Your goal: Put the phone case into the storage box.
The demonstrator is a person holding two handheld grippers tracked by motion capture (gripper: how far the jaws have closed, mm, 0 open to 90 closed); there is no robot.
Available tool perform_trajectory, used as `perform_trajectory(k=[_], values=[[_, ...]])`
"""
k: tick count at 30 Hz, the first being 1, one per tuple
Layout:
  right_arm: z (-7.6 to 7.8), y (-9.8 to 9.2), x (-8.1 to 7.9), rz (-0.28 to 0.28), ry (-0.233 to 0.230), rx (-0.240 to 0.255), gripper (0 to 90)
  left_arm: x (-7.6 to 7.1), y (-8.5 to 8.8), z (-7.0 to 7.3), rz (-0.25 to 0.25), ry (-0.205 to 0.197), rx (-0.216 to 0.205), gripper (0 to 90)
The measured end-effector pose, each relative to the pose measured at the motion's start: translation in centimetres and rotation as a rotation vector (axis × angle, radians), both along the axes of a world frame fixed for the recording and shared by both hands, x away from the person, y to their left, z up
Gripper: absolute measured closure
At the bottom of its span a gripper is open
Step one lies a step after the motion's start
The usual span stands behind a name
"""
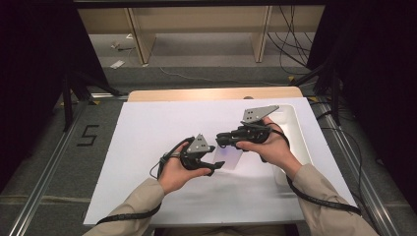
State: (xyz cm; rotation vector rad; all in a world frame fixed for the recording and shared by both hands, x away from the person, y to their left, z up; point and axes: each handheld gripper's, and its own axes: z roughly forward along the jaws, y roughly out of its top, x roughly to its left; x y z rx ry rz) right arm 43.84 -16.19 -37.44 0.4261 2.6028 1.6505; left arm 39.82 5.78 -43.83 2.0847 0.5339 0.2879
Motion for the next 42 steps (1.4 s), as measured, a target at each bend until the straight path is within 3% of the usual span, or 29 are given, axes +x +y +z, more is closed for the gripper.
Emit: perform_trajectory(k=[10,18,22,27,42], values=[[0.0,0.1,0.0,0.006,0.011,0.005,79.9,0.4,0.1,-0.9,-0.037,0.024,-0.005,43.2],[-0.1,0.1,0.0,0.007,0.026,0.012,80.1,0.5,0.1,-1.3,-0.073,0.054,-0.015,56.3],[-0.2,0.2,0.0,0.005,0.035,0.014,80.1,0.5,0.1,-1.2,-0.080,0.037,0.003,62.7],[0.0,0.2,0.0,0.009,0.024,0.019,80.2,0.5,0.2,-0.9,-0.086,0.046,0.015,68.0],[0.3,0.1,-0.1,0.030,0.020,0.038,79.6,0.4,0.4,-0.1,-0.089,0.057,0.022,74.0]])
